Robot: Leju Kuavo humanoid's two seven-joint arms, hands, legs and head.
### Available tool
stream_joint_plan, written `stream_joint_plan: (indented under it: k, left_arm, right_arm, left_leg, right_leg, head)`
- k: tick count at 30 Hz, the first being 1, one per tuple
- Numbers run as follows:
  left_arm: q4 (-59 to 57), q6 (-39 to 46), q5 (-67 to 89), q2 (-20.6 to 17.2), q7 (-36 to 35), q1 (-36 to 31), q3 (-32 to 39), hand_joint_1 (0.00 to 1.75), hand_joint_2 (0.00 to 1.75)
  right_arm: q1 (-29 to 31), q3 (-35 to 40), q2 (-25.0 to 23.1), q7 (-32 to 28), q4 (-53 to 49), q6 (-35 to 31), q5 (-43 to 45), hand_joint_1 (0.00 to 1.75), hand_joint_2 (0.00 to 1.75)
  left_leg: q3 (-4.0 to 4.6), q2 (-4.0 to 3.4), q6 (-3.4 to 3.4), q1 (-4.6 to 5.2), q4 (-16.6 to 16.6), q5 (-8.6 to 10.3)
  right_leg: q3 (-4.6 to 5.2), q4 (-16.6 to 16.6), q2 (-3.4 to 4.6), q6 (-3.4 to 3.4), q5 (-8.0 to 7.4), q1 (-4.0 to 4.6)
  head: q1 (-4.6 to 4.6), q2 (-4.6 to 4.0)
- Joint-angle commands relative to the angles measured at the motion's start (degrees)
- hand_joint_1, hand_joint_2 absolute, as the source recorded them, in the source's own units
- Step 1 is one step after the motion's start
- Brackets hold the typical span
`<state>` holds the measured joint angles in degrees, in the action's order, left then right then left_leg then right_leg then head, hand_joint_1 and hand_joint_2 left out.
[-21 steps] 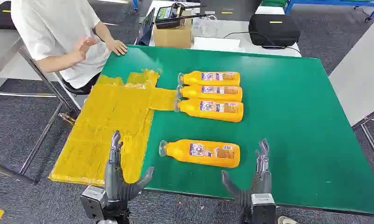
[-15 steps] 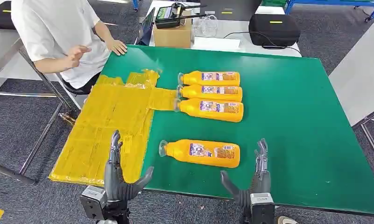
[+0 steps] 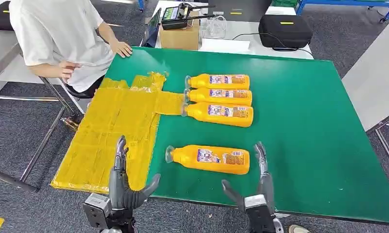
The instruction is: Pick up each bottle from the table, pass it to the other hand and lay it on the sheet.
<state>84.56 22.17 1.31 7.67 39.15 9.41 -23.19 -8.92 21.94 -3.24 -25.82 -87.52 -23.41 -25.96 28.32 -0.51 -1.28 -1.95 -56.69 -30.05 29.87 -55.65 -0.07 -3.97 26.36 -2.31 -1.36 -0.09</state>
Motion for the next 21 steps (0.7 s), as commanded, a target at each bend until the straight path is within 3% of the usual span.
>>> stream_joint_plan:
  k: [1, 3, 6, 9, 13, 21]
  left_arm:
    - [-3.22, -1.89, 0.42, -0.27, 0.07, -2.6, 0.65, 0.0, 1.75]
    - [-3.12, -2.06, 0.59, -0.18, 0.11, -2.76, 0.63, 0.0, 1.75]
    - [-3.17, -2.62, 0.82, 0.11, -0.33, -3.05, 1.13, 0.0, 1.75]
    - [-2.93, -3.77, 1.88, 1.43, -1.25, -3.43, 1.72, 0.0, 1.75]
    - [-3.77, -4.72, 2.67, 1.88, -1.74, -4.61, 1.57, 0.0, 1.75]
    - [-4.78, -5.75, 2.89, 2.02, -1.91, -5.41, 1.41, 0.0, 1.75]
  right_arm:
    - [9.36, -1.7, 4.44, 4.66, 8.37, 2.78, -9.9, 0.0, 1.75]
    - [10.32, -1.14, 4.39, 4.89, 9.3, 4.34, -10.76, 0.0, 1.75]
    - [13.0, 1.94, 6.64, 10.93, 13.66, 6.83, -18.49, 0.0, 1.75]
    - [18.78, 4.26, 9.06, 15.59, 21.67, 8.1, -25.25, 0.0, 1.75]
    - [25.61, 5.83, 8.22, 16.49, 28.66, 6.69, -30.24, 0.0, 1.75]
    - [27.47, 7.83, 6.73, 15.96, 30.39, 11.98, -26.16, 0.0, 1.75]
  left_leg:
    - [-0.19, -0.06, 0.15, 0.01, 0.15, 0.03]
    - [-0.25, -0.02, 0.18, -0.01, 0.2, 0.04]
    - [-0.3, -0.03, 0.18, -0.02, 0.22, 0.02]
    - [-0.17, -0.07, 0.12, -0.01, 0.1, 0.01]
    - [-0.23, -0.15, 0.21, 0.01, 0.16, 0.05]
    - [-0.27, -0.05, 0.16, -0.01, 0.15, 0.02]
  right_leg:
    - [-0.15, 0.16, 0.09, 0.19, -0.07, 0.04]
    - [-0.22, 0.23, 0.06, 0.25, -0.08, 0.07]
    - [-0.25, 0.24, 0.07, 0.25, -0.06, 0.08]
    - [-0.13, 0.14, 0.09, 0.13, -0.06, 0.05]
    - [-0.2, 0.21, 0.18, 0.22, -0.13, 0.04]
    - [-0.21, 0.16, 0.08, 0.24, -0.05, 0.07]
  head:
    - [0.0, 0.0]
    - [0.0, 0.0]
    - [0.0, 0.0]
    - [-0.02, 0.0]
    - [0.02, 0.0]
    - [-0.02, 0.0]
